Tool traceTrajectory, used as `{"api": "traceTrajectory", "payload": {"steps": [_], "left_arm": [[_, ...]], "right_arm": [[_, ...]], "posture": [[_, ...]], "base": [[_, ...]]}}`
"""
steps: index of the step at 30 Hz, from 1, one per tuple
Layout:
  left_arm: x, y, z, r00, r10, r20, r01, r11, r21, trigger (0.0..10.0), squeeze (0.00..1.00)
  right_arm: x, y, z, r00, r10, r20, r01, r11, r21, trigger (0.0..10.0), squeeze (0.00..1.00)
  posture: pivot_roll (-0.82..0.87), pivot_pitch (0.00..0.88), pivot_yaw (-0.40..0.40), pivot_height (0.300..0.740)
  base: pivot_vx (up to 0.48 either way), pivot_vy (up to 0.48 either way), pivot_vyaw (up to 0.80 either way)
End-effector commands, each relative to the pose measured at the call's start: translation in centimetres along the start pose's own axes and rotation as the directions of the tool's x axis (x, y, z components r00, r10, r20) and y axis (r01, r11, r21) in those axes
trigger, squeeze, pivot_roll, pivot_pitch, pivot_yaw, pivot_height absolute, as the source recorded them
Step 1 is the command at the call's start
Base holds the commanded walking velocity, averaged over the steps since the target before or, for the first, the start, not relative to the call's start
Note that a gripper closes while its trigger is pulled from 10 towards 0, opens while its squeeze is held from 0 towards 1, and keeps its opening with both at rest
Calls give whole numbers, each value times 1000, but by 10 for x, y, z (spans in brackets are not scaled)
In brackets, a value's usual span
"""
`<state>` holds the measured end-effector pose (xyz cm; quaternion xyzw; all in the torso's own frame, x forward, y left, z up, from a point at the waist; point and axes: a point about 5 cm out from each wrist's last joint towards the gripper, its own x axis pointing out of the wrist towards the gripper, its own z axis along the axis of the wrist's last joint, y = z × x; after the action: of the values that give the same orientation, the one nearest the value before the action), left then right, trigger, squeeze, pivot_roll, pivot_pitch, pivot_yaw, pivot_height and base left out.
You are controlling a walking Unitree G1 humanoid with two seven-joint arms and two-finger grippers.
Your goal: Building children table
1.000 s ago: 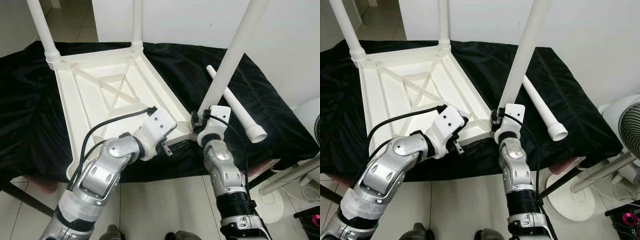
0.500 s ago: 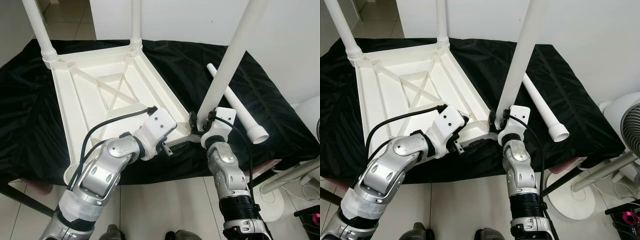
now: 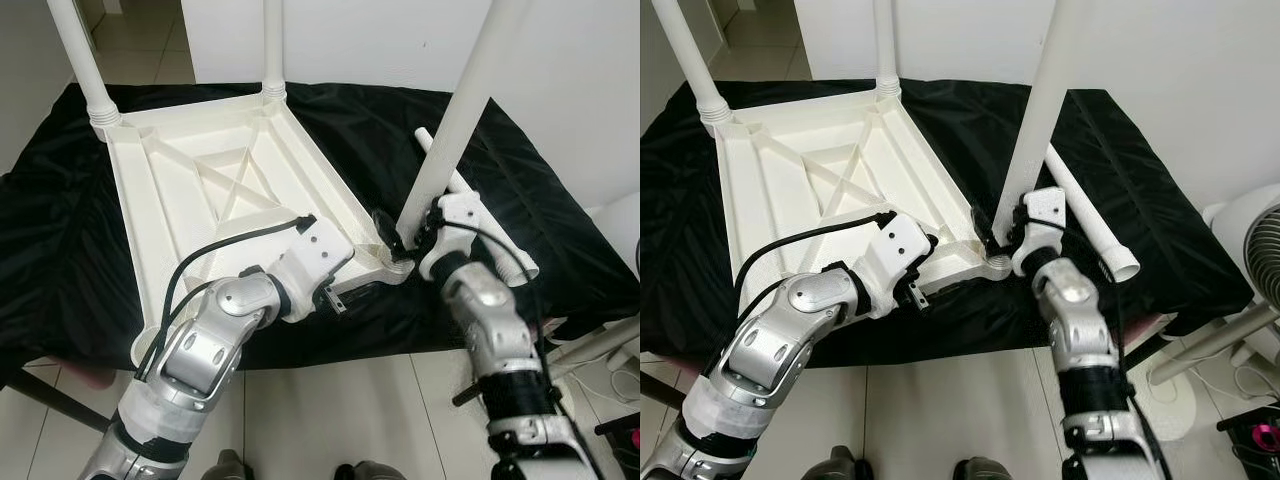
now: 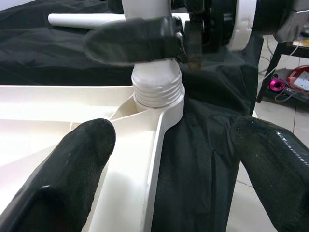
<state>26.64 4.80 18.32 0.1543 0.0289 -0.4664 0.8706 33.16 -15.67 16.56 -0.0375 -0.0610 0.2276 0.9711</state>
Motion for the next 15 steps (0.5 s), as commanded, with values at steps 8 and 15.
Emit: {"api": "traceTrajectory", "payload": {"steps": [8,15], "left_arm": [[0,2,2,1000,16,-8,-15,1000,21,10000,0],[-1,5,2,1000,26,-11,-26,999,24,10000,0]], "right_arm": [[0,-5,-17,984,148,-101,-151,988,-20,10000,0],[-4,-9,-27,969,200,-147,-204,979,-10,0,0]], "posture": [[-65,33,-10,740],[-57,28,-10,740]], "base": [[0,0,0],[0,0,0]]}}
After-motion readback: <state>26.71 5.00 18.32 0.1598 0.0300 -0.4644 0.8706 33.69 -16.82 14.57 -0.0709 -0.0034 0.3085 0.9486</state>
